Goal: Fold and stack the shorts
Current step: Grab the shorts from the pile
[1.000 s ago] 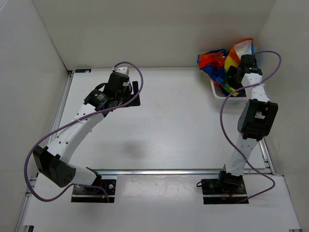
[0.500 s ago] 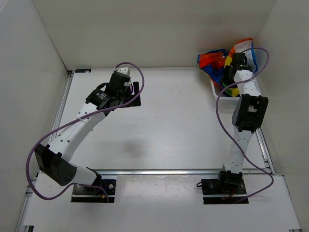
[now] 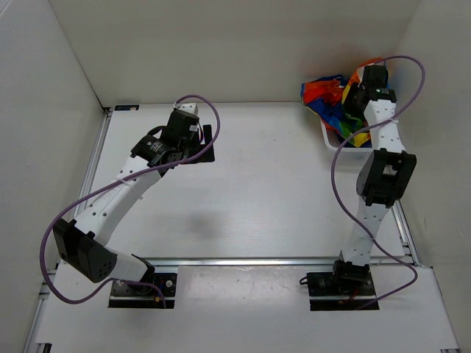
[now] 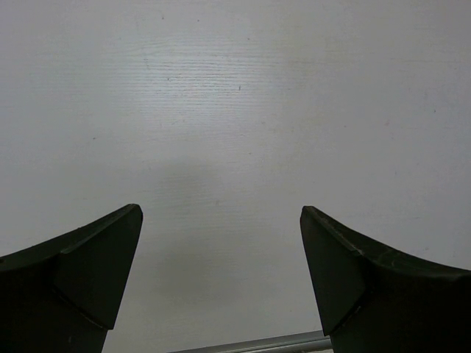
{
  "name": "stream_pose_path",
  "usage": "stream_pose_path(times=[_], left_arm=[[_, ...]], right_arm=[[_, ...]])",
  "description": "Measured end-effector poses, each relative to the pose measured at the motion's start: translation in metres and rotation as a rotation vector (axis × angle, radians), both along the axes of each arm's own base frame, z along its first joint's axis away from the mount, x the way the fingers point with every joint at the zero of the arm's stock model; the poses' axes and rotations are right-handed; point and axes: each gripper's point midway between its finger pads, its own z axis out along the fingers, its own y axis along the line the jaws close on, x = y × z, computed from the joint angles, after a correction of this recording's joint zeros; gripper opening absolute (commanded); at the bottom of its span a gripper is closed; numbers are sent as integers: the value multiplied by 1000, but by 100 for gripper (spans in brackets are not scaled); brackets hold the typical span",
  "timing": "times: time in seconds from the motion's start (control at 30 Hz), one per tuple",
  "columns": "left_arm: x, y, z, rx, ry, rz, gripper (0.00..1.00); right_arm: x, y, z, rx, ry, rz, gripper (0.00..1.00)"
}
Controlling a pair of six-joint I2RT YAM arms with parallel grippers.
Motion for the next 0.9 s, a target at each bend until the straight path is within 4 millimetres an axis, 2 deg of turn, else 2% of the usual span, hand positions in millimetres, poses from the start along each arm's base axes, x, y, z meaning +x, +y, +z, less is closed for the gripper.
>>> stream_pose_path(times=[0.13,0.23,0.37,0.47,0.7,0.9], left_arm=[[0,0,0,-2,0,3,100],[0,0,0,-1,0,4,100],[0,1,-1,3,-1,9,100],[-1,2,-3,5,5,13,100],[-4,7,0,7,-6,24,100],[-5,8,1,9,-6,26,100]], right_arm=[[-22,5,36,-6,-49,7,53],[-39,8,41,-23,-42,10,56],[-56,17,15,-68,40,23,59],[-66,25,-11,-86,123,42,65],[-63,20,-51,-118,224,47,66],[-38,3,-64,-197,235,5,60]])
